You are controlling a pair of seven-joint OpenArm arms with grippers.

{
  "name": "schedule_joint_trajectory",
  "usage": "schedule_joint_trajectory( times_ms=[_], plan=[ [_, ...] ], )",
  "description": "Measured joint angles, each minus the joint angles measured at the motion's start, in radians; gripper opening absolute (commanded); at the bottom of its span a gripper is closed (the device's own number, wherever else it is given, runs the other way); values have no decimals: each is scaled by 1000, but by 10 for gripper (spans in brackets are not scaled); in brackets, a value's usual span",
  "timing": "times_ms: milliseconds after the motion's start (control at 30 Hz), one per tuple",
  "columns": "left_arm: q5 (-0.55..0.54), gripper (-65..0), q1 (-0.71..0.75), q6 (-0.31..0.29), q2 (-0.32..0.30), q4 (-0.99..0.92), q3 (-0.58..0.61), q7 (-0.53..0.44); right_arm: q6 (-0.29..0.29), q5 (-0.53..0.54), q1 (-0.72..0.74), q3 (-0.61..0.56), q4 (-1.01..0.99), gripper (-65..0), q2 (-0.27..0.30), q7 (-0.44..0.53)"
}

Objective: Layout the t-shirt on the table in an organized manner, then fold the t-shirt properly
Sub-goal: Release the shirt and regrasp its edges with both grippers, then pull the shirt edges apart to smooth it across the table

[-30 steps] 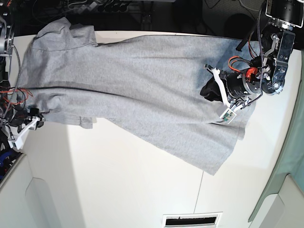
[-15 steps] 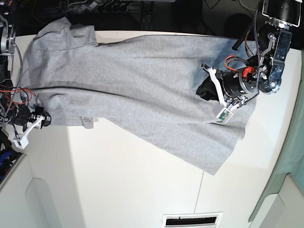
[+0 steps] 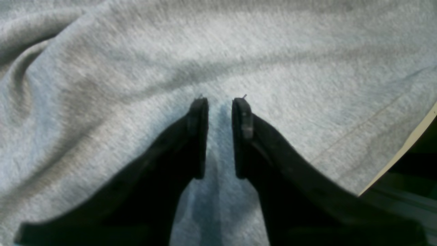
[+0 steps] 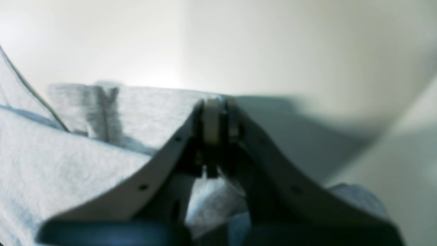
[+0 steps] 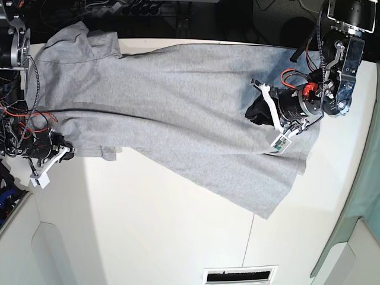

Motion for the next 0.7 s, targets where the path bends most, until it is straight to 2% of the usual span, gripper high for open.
schedule_joint_trajectory(
  times_ms=[67, 100, 300, 700],
  plan=[
    [0, -639, 11, 0, 0, 0, 0, -2, 0, 0, 0, 0, 0, -650, 0, 10],
    [0, -650, 18, 0, 0, -2, 0, -7, 0, -1, 0, 0, 0, -650, 0, 14],
    [0, -650, 66, 0, 0, -54, 0, -31, 0, -14, -3, -1, 34, -650, 7, 66],
    [-18, -650, 68, -28, 0, -171, -2, -79, 0, -13, 119, -1, 107, -650, 31, 72]
  ],
)
